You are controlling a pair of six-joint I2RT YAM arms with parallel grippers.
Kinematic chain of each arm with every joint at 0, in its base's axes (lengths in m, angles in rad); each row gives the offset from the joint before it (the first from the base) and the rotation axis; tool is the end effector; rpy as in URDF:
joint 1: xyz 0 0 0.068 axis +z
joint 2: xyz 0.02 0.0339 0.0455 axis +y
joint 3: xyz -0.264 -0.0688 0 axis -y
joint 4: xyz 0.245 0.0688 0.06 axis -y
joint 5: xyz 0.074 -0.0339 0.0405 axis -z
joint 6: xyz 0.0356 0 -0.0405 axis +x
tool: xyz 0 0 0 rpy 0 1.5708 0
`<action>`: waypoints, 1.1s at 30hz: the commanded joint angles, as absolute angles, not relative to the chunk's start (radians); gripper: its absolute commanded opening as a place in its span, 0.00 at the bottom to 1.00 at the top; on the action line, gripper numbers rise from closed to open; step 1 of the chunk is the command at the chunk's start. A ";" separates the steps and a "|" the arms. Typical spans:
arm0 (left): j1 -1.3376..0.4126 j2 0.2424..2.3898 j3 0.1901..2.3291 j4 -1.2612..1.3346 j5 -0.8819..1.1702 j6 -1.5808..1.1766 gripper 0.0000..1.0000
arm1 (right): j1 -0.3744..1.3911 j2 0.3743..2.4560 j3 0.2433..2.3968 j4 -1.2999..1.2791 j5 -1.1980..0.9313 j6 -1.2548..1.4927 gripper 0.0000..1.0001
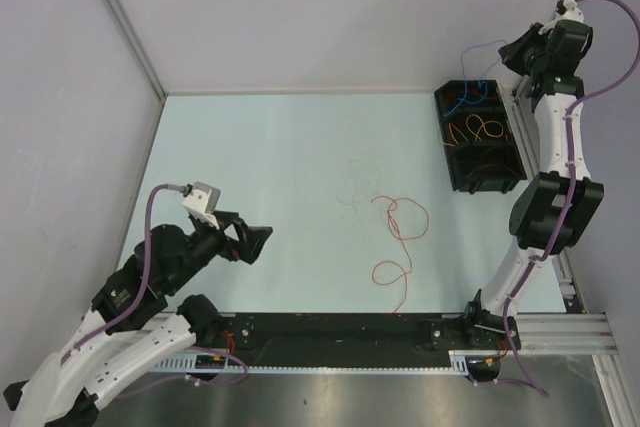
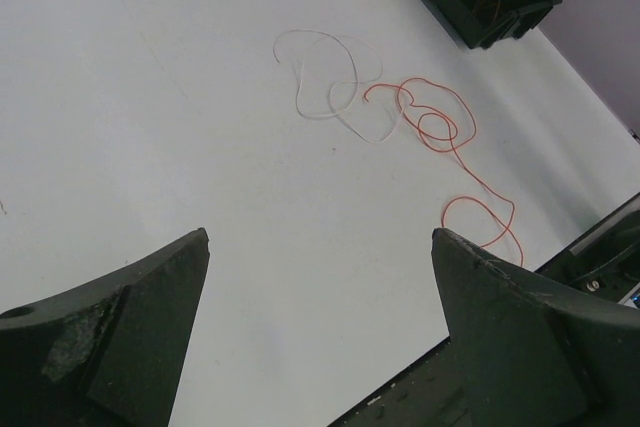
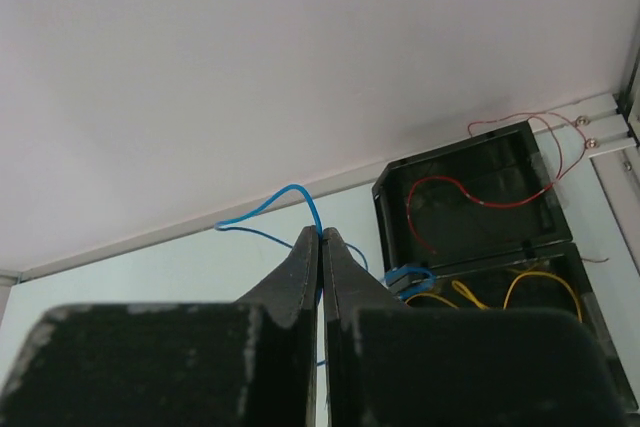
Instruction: Untangle the cables
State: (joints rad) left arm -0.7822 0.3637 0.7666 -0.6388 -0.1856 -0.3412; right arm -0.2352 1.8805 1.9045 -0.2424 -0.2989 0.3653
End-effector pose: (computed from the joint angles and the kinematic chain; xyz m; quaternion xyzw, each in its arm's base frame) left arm 0.0622 -0.0525 0.3332 0.1151 0.7756 -0.2667 0.5604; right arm 0.4395 -0.0945 0.4074 0.1391 0.7643 0.1561 0.6100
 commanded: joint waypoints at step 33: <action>-0.630 0.462 0.762 -0.592 -0.100 -0.327 0.96 | -0.293 2.247 2.204 -0.227 -0.339 0.367 0.00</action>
State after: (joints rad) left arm -0.6468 0.4549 0.7658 -0.6296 -0.1349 -0.3393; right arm -0.2867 2.2253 2.1715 -0.2424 -0.3489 0.3855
